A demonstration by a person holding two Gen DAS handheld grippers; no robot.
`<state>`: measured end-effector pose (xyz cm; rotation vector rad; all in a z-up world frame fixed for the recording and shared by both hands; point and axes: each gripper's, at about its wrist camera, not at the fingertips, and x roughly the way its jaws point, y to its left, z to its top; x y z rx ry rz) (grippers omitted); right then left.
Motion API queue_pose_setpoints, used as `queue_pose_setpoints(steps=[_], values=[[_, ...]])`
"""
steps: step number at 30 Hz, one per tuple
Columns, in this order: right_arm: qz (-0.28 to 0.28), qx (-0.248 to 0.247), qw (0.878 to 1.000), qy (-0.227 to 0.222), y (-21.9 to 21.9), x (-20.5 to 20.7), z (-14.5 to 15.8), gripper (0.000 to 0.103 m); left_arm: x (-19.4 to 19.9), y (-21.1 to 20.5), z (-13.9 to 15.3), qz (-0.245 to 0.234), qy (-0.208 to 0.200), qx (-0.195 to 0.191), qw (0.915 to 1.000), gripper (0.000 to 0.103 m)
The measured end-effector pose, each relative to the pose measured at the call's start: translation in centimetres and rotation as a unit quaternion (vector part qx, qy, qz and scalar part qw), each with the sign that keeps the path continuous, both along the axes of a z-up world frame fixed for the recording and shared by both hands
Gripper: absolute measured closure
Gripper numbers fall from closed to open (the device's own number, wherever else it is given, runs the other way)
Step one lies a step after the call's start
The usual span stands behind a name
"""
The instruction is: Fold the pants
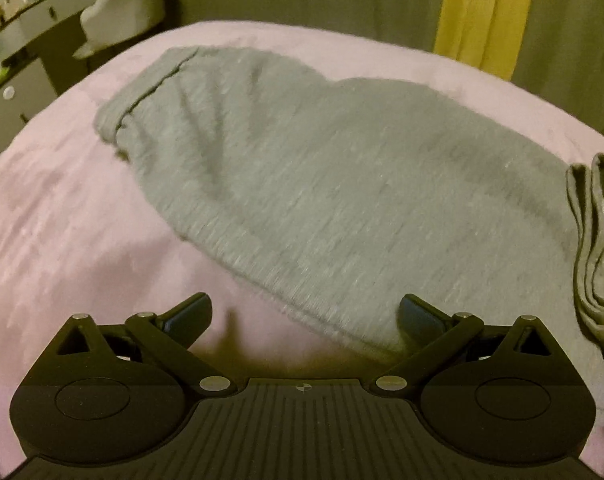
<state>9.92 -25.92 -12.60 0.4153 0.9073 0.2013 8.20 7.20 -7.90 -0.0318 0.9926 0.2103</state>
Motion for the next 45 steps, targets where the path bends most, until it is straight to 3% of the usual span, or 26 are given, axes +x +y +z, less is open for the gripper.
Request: queue_pose_setpoints(steps=[4, 8, 13, 16, 20, 22, 24, 28, 32, 34, 37, 38, 39, 40, 42, 45], values=[[0.000, 0.010, 0.999, -0.033, 0.2, -1.6, 1.1, 0.090, -0.1, -0.6, -0.3, -0.006, 0.008, 0.000, 1.0000, 0.000], [-0.053, 0.105, 0.991, -0.056, -1.2, -2.5, 1.8, 0.090, 0.1, 0.3, -0.4, 0.002, 0.015, -0.013, 0.9998, 0.000], [-0.017, 0.061, 0.996, -0.066, 0.7, -2.5, 1.6, 0.090, 0.5, 0.5, -0.7, 0.003, 0.023, -0.010, 0.9997, 0.000], [-0.032, 0.089, 0.994, -0.056, 0.2, -2.4, 1.1, 0.090, 0.4, 0.4, -0.8, 0.003, 0.024, -0.008, 0.9997, 0.000], [-0.034, 0.089, 0.994, -0.050, -0.3, -2.5, 0.9, 0.090, 0.7, 0.3, -1.0, 0.003, 0.032, -0.005, 0.9995, 0.000], [-0.019, 0.078, 0.996, -0.042, 0.2, -2.6, 0.7, 0.085, 0.7, 0.3, -1.0, 0.004, 0.034, -0.004, 0.9994, 0.000], [0.005, 0.078, 0.997, -0.013, 0.7, -2.3, 0.3, 0.065, 0.7, 0.4, -1.0, 0.006, 0.034, -0.005, 0.9994, 0.000], [-0.006, 0.152, 0.988, -0.039, -1.6, -3.6, 1.6, 0.060, 0.7, 0.7, -1.1, 0.011, 0.036, -0.015, 0.9992, 0.000], [-0.075, 0.232, 0.968, -0.067, -6.9, -4.8, 2.3, 0.049, 0.9, 0.7, -1.2, 0.013, 0.041, -0.012, 0.9990, 0.000], [-0.125, 0.251, 0.957, -0.073, -9.4, -5.6, 2.0, 0.049, 0.9, 0.6, -1.3, 0.012, 0.040, -0.010, 0.9991, 0.000], [-0.179, 0.215, 0.960, -0.020, -11.3, -5.7, 0.2, 0.055, 0.9, 0.6, -1.4, 0.011, 0.042, -0.007, 0.9990, 0.000], [-0.192, 0.183, 0.964, 0.021, -11.5, -5.4, -0.8, 0.069, 0.9, 0.6, -1.4, 0.011, 0.042, -0.006, 0.9990, 0.000], [-0.203, 0.156, 0.965, 0.062, -11.6, -5.2, -1.9, 0.097, 0.9, 0.7, -1.4, 0.012, 0.043, -0.007, 0.9990, 0.000], [-0.217, 0.149, 0.962, 0.073, -11.7, -5.3, -2.4, 0.103, 0.9, 0.7, -1.4, 0.012, 0.044, -0.008, 0.9989, 0.000], [-0.228, 0.168, 0.956, 0.074, -12.3, -5.5, -2.3, 0.103, 0.8, 0.8, -1.3, 0.014, 0.042, -0.008, 0.9990, 0.000], [-0.216, 0.158, 0.963, 0.041, -12.2, -5.7, -0.6, 0.095, 0.8, 0.7, -1.3, 0.012, 0.041, -0.005, 0.9991, 0.000]])
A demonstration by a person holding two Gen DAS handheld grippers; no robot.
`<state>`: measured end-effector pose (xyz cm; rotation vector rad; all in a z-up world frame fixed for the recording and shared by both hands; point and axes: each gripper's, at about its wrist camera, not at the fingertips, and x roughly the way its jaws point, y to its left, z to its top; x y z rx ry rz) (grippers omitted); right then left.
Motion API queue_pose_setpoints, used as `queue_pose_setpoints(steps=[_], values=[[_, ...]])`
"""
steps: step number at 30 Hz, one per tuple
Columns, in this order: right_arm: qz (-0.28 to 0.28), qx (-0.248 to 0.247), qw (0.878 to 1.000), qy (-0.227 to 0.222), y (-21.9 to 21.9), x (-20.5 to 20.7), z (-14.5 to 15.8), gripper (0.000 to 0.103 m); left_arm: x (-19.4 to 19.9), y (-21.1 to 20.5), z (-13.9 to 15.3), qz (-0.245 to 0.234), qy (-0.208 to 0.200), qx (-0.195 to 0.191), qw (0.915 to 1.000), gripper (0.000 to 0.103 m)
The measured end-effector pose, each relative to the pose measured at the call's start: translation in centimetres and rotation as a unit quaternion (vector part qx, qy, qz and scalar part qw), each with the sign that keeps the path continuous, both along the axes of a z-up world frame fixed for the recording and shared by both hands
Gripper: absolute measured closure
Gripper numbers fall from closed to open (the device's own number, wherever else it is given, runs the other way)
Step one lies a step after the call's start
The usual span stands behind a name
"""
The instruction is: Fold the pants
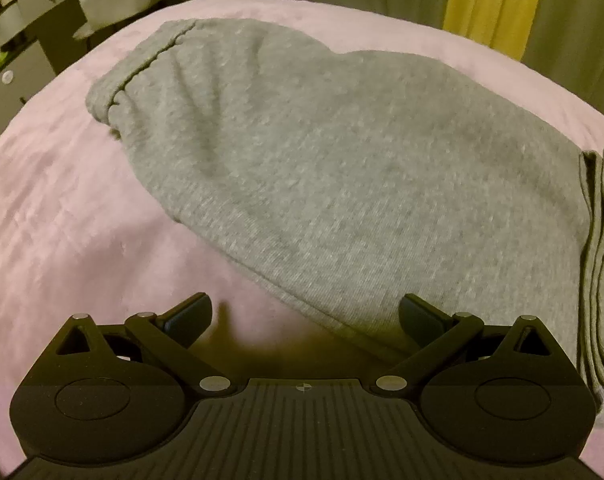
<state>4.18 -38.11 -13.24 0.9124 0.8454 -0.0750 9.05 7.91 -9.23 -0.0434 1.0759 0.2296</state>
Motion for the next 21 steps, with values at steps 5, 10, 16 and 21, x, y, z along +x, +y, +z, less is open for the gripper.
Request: queue_pose_setpoints(steps=[5, 10, 16, 21], values=[[0.032, -0.022, 0.999, 0.022, 0.3, -0.3, -0.3, 0.077, 0.1, -0.6, 0.2, -0.008, 0.001, 0.023, 0.9997, 0.000], [0.014, -0.117, 0.993, -0.001, -0.4, -0.9, 1.9, 0.082, -0.6, -3.7, 2.3, -0.058, -0.050, 0.061, 0.9952, 0.000], [0.031, -0.217, 0.974, -0.048, 0.9, -0.1, 2.5, 0.056, 0.8, -10.4, 3.3, -0.177, -0.091, 0.028, 0.9795, 0.000], [0.009, -0.235, 0.972, 0.016, 0.2, 0.6, 1.2, 0.056, 3.4, -15.5, 2.6, -0.212, -0.084, 0.041, 0.9726, 0.000]])
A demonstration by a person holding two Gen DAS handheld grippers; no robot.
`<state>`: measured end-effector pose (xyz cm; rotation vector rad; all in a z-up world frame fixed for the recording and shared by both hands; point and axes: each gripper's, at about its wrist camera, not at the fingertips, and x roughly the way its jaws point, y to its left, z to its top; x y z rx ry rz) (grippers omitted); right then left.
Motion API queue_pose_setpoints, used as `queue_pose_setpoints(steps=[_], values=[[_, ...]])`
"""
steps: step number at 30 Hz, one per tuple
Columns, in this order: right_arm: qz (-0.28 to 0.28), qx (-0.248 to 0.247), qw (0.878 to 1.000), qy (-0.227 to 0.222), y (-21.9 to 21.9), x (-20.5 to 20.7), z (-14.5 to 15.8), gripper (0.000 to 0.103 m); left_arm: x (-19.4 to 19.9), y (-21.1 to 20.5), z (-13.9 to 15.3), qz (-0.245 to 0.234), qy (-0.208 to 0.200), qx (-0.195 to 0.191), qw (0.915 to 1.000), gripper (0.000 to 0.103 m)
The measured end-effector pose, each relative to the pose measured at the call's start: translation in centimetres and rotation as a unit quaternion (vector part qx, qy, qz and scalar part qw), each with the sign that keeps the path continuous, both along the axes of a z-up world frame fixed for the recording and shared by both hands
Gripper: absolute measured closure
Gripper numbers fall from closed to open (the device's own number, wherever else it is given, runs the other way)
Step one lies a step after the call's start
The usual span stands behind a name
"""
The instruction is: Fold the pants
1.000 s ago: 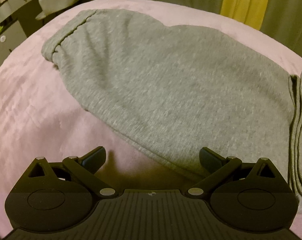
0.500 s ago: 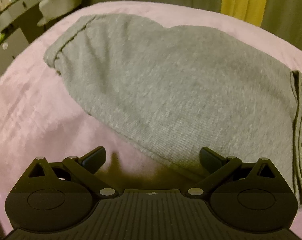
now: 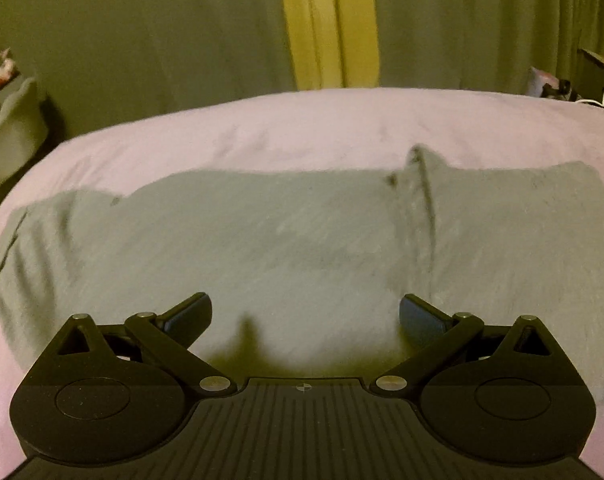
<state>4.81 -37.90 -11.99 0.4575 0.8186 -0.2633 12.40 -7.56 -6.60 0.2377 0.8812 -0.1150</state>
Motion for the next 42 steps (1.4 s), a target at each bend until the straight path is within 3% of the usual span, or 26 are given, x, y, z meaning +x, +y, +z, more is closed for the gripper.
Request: queue_pose_setpoints(steps=[4, 13, 25, 27, 32, 37, 42], values=[[0.001, 0.000, 1.000, 0.012, 0.1, 0.5, -0.6, 0.052, 2.4, -2.3, 0.1, -0.001, 0.011, -0.031, 0.9995, 0.000], [0.000, 0.024, 1.000, 0.016, -0.3, 0.1, -1.5, 0.036, 5.5, -5.0, -1.4, 0.009, 0.029, -0.045, 0.9985, 0.000], [0.007, 0.031, 0.999, 0.010, 0.1, 0.5, -1.9, 0.023, 7.0, -5.5, -2.9, 0.013, 0.027, -0.034, 0.9990, 0.002], [0.006, 0.032, 0.999, 0.009, 0.0, 0.5, -1.9, 0.022, 6.9, -5.7, -2.9, 0.002, 0.023, -0.035, 0.9991, 0.011], [0.006, 0.032, 0.999, 0.007, 0.1, 0.5, -2.0, 0.021, 7.0, -5.8, -2.5, -0.038, 0.041, -0.083, 0.9950, 0.069], [0.006, 0.035, 0.999, 0.006, -0.1, 0.4, -2.0, 0.021, 6.5, -5.9, -1.7, -0.054, 0.025, -0.087, 0.9944, 0.084], [0.001, 0.043, 0.999, -0.001, -0.4, 0.3, -1.9, 0.021, 5.3, -5.5, 0.7, -0.061, -0.013, -0.100, 0.9930, 0.085]])
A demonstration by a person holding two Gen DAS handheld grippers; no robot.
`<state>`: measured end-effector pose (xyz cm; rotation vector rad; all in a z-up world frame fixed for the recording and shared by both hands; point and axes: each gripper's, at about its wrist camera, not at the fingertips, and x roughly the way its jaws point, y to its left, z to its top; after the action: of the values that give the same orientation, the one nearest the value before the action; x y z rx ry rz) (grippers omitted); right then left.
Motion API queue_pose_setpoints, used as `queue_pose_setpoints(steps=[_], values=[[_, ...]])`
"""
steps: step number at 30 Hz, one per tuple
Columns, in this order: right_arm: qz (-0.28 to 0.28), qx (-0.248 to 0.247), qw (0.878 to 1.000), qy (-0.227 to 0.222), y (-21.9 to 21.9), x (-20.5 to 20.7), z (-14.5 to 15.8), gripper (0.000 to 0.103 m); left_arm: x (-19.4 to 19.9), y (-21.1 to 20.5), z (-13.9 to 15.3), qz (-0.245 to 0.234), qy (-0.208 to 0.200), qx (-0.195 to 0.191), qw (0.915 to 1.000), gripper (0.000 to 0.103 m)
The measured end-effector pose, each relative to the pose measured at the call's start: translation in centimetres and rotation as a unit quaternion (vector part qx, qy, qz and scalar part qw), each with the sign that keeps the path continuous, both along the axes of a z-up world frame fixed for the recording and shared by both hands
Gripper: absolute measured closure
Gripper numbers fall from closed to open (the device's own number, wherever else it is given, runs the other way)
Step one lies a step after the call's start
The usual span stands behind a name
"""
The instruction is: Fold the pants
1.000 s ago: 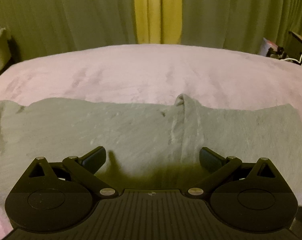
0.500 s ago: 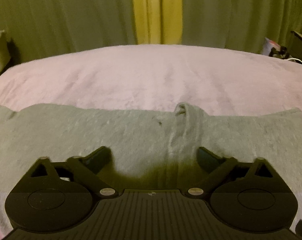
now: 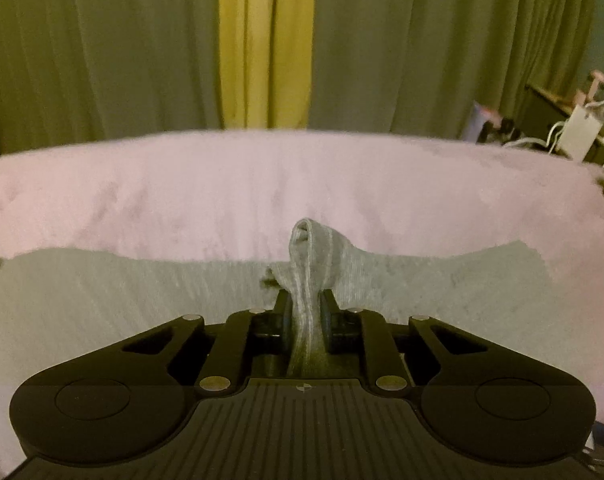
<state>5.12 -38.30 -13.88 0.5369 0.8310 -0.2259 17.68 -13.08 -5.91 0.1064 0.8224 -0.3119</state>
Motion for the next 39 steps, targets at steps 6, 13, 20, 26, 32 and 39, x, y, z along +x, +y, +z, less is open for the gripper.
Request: queue_pose_setpoints(steps=[6, 13, 20, 26, 32, 39], values=[[0.003, 0.014, 1.000, -0.024, -0.1, -0.3, 0.2, 0.021, -0.8, 0.6, 1.7, -0.004, -0.048, 0.011, 0.9988, 0.084], [0.008, 0.010, 1.000, -0.019, -0.1, 0.0, 0.1, 0.021, -0.5, 1.5, -2.4, 0.051, -0.010, 0.155, 0.9866, 0.059], [0.011, 0.006, 1.000, -0.013, 0.1, 0.6, -0.1, 0.019, -5.2, 6.3, -1.0, 0.026, 0.020, 0.009, 0.9994, 0.022], [0.006, 0.007, 1.000, -0.013, 0.4, 0.3, 0.0, 0.019, -5.3, 7.4, -3.5, 0.025, 0.092, -0.008, 0.9954, 0.029], [0.008, -0.002, 1.000, -0.008, 0.7, 0.4, 0.1, 0.018, -6.4, 5.2, -4.1, -0.010, 0.099, 0.001, 0.9950, 0.041], [0.009, -0.009, 1.000, -0.004, 0.8, 0.4, 0.2, 0.018, -7.9, 3.0, -3.3, -0.041, 0.055, 0.032, 0.9971, 0.089]])
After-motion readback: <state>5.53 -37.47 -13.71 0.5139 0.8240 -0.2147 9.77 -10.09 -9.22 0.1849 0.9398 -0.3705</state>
